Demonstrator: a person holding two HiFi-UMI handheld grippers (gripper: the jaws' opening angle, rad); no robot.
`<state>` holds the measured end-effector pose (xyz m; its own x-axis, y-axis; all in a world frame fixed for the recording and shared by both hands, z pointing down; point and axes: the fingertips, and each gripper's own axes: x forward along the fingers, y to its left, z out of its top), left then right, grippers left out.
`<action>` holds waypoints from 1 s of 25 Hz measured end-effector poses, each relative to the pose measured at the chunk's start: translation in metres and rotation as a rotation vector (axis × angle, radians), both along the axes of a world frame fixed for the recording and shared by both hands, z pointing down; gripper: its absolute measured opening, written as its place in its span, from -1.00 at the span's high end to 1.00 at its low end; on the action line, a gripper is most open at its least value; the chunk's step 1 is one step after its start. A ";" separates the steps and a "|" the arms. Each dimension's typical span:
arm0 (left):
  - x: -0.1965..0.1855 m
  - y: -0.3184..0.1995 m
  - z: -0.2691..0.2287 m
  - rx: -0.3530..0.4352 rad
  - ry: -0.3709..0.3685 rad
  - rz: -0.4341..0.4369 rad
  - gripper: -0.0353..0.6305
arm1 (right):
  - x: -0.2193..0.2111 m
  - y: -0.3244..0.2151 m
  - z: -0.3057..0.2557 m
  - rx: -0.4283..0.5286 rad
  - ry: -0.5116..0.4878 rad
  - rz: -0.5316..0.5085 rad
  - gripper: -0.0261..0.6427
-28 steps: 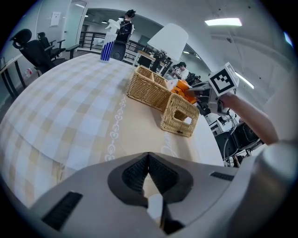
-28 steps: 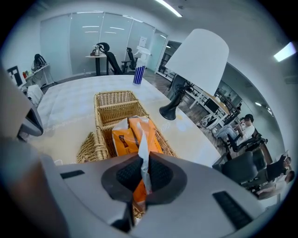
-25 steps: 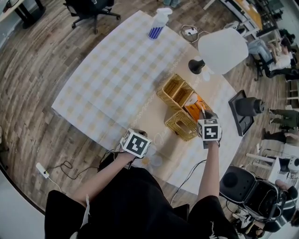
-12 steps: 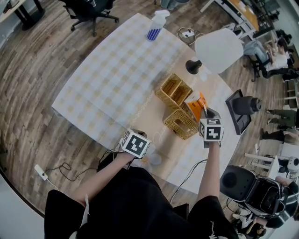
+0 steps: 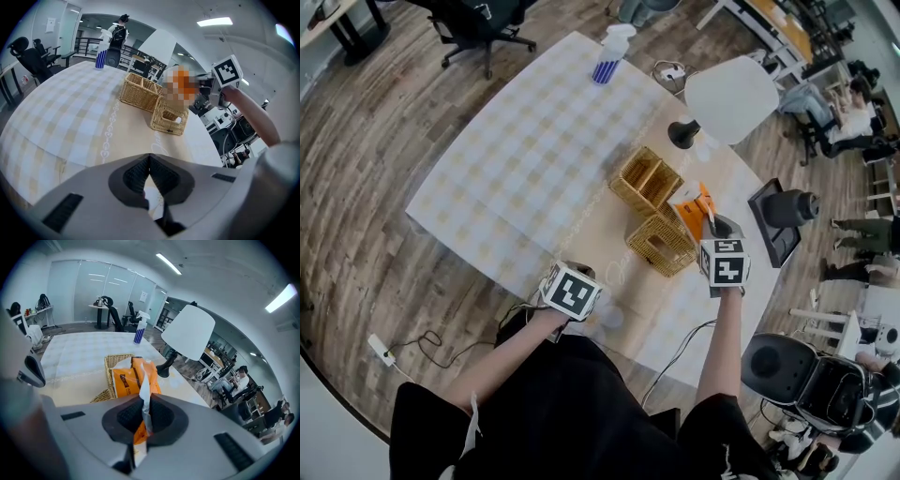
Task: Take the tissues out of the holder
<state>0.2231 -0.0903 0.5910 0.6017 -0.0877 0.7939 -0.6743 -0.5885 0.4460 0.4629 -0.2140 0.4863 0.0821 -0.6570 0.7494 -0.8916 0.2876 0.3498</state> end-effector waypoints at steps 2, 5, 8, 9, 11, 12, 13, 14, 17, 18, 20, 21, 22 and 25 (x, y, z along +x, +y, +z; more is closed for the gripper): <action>0.002 0.003 -0.005 0.009 0.009 0.002 0.90 | -0.002 0.004 -0.005 0.010 0.003 -0.004 0.88; 0.002 0.007 -0.009 0.022 0.014 0.006 0.90 | -0.005 0.010 -0.010 0.020 0.004 -0.008 0.88; 0.002 0.016 -0.013 0.026 0.018 0.019 0.90 | -0.010 0.018 -0.011 0.022 0.005 -0.016 0.88; 0.002 0.019 -0.014 0.026 0.018 0.023 0.90 | -0.012 0.021 -0.011 0.021 0.003 -0.020 0.88; 0.003 0.021 -0.015 0.024 0.015 0.026 0.90 | -0.013 0.023 -0.011 0.020 0.006 -0.029 0.88; 0.005 0.021 -0.016 0.021 0.013 0.027 0.90 | -0.013 0.023 -0.011 0.019 0.006 -0.033 0.88; 0.006 0.020 -0.016 0.019 0.011 0.028 0.90 | -0.014 0.022 -0.012 0.018 0.003 -0.037 0.88; 0.007 0.020 -0.016 0.020 0.010 0.029 0.90 | -0.016 0.024 -0.012 0.019 0.000 -0.039 0.88; 0.005 0.030 -0.013 0.029 0.013 0.042 0.90 | -0.027 0.039 -0.011 0.025 -0.006 -0.043 0.88; 0.005 0.033 -0.013 0.029 0.014 0.045 0.90 | -0.031 0.043 -0.010 0.026 -0.007 -0.044 0.88; 0.005 0.033 -0.014 0.032 0.020 0.036 0.90 | -0.038 0.047 -0.009 0.026 -0.013 -0.050 0.88; 0.006 0.032 -0.014 0.035 0.026 0.029 0.90 | -0.042 0.049 -0.008 0.026 -0.018 -0.054 0.88; 0.007 0.032 -0.014 0.038 0.030 0.026 0.90 | -0.045 0.050 -0.008 0.027 -0.023 -0.058 0.88; 0.005 0.036 -0.012 0.042 0.017 0.034 0.90 | -0.056 0.058 -0.007 0.027 -0.039 -0.065 0.88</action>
<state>0.2281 -0.0540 0.5793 0.6182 -0.1000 0.7796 -0.6463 -0.6292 0.4318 0.4068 -0.1557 0.4795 0.0094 -0.6801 0.7331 -0.8844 0.3364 0.3235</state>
